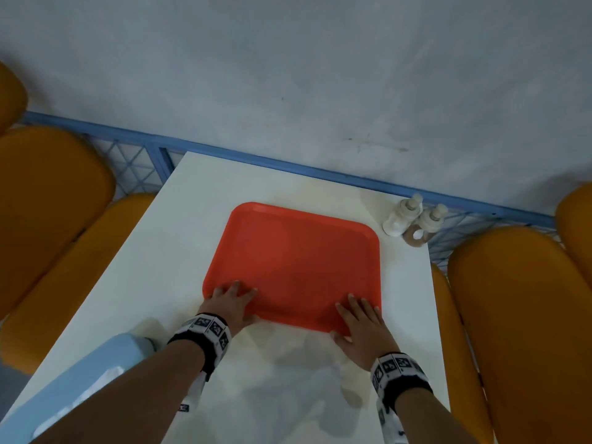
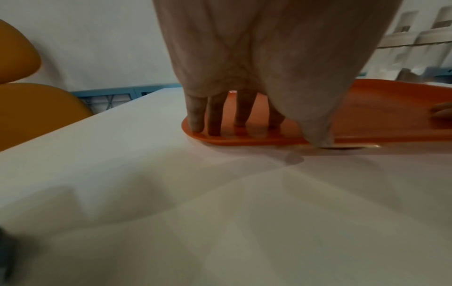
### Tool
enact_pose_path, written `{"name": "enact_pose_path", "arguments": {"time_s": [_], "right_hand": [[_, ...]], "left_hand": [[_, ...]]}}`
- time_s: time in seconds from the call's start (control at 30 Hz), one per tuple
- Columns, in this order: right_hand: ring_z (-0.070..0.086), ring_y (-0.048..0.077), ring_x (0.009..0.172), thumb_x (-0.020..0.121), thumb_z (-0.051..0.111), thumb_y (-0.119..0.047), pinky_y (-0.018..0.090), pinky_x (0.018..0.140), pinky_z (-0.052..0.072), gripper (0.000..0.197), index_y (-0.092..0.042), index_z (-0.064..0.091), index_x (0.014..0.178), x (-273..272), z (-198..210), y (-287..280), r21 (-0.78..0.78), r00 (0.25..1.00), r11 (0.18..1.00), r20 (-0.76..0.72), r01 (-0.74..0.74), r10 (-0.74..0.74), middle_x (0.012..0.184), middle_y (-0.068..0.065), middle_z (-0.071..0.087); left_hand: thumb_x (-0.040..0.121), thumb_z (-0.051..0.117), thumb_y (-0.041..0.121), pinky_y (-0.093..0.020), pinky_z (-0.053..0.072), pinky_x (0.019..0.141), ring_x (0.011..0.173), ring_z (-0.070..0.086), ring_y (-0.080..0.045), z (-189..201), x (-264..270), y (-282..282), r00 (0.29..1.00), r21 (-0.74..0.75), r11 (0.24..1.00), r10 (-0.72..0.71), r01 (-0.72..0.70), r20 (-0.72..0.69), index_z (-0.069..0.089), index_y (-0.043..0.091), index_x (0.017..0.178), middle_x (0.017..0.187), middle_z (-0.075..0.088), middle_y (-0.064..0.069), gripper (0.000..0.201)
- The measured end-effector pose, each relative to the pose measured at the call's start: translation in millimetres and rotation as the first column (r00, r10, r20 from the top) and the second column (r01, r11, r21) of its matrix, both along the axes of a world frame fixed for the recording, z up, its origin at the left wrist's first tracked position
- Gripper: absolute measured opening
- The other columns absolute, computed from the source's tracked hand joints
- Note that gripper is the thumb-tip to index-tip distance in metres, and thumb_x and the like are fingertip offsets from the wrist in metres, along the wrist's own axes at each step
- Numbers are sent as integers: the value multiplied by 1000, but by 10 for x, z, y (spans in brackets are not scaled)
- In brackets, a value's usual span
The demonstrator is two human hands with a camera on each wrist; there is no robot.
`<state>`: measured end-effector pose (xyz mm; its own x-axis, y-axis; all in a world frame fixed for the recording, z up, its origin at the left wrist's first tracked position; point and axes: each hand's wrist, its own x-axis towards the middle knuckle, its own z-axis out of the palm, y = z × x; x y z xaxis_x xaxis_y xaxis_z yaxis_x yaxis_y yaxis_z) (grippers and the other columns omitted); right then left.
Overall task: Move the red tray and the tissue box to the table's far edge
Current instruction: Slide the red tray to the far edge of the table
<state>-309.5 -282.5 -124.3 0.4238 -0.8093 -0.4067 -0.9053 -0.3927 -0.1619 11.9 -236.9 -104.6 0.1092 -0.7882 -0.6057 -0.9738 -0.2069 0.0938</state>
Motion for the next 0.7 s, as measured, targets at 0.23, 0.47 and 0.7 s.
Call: {"name": "enact_pose_path", "arguments": {"time_s": [0.23, 0.47, 0.7], "right_hand": [[2, 29, 147, 88, 31, -66, 47, 120, 1, 70, -35, 15, 149, 139, -4, -634, -21, 1000, 1000, 22, 15, -15, 162, 0, 5], [2, 28, 147, 87, 32, -66, 46, 120, 1, 70, -35, 16, 148, 213, -47, -1204, -56, 998, 997, 53, 47, -44, 162, 0, 6], [15, 23, 145, 92, 43, -56, 44, 119, 16, 60, -26, 34, 144, 233, 54, -1687, -51, 995, 999, 98, -1, 6, 159, 0, 21]], "left_hand": [[88, 42, 67, -56, 23, 118, 144, 19, -41, -7, 137, -595, 999, -17, 999, 28, -28, -25, 18, 42, 150, 164, 12, -4, 71], [87, 42, 68, -55, 26, 117, 143, 19, -41, 15, 227, -1220, 1000, -54, 999, 1, -2, -19, 19, 42, 149, 163, 13, -1, 71], [86, 54, 60, -52, 35, 112, 137, 34, -39, 34, 305, -1632, 999, -116, 993, -19, 16, -30, 36, 33, 144, 155, 30, -2, 67]]}}
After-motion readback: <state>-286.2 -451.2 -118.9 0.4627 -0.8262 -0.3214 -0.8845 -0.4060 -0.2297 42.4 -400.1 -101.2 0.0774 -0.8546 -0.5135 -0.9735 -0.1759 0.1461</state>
